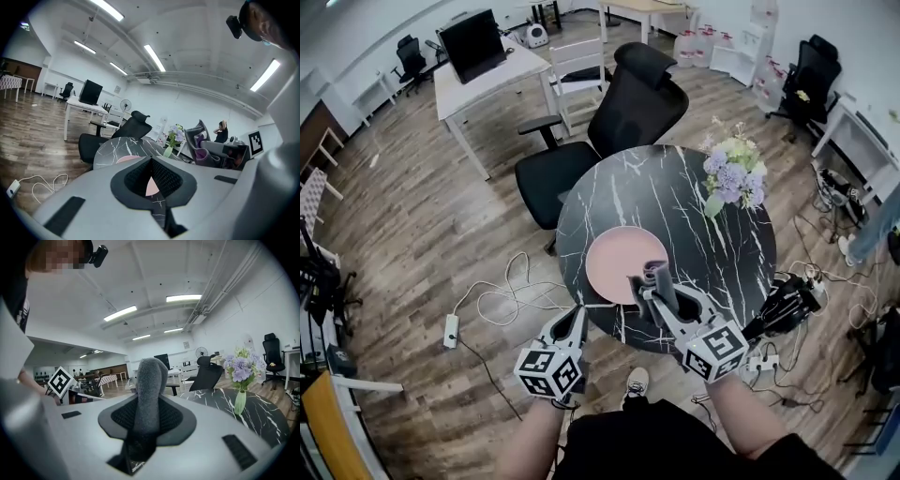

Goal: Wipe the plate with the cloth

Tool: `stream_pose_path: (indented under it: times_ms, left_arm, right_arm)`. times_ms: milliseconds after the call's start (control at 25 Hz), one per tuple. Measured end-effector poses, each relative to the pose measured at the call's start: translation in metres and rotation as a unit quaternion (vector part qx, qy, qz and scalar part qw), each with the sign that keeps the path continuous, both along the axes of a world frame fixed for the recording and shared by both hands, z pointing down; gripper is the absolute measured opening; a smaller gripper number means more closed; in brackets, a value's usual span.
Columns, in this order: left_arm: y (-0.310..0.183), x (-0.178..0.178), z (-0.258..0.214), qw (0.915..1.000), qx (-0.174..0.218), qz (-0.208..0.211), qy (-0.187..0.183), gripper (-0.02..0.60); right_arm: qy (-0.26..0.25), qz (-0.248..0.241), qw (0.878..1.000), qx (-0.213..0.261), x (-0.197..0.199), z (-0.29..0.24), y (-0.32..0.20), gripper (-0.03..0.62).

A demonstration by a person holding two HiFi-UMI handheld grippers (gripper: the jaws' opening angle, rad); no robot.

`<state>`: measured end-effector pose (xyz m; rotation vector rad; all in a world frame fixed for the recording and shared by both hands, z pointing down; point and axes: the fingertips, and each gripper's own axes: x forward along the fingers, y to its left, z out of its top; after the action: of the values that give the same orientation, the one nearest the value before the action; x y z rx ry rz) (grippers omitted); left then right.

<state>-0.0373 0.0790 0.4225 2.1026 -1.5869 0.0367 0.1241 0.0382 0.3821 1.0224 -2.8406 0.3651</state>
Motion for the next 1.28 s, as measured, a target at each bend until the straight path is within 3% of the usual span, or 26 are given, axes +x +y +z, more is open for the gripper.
stream_pose_path:
  times_ms: [600, 880, 1040, 1280]
  left_arm:
    - [-0.026, 0.002, 0.039, 0.9972, -0.071, -0.023, -0.007, 0.018]
    - [-0.046, 0.000, 0.070, 0.9940, -0.108, -0.014, -0.007, 0.022]
    - [-0.064, -0.006, 0.090, 0.9907, -0.136, -0.001, -0.005, 0.111]
    - [-0.094, -0.020, 0.131, 0.9821, -0.187, 0.021, -0.001, 0.147]
  right_arm:
    - [-0.006, -0.017, 1.000, -0.019, 0.006, 0.015, -0.030, 0.109]
    - [-0.001, 0.001, 0.999, -0.032, 0.011, 0.033, -0.040, 0.109]
    - [0.007, 0.018, 0.999, -0.047, 0.009, 0.043, -0.047, 0.109]
    - [0.025, 0.041, 0.996, -0.074, -0.005, 0.065, -0.066, 0.109]
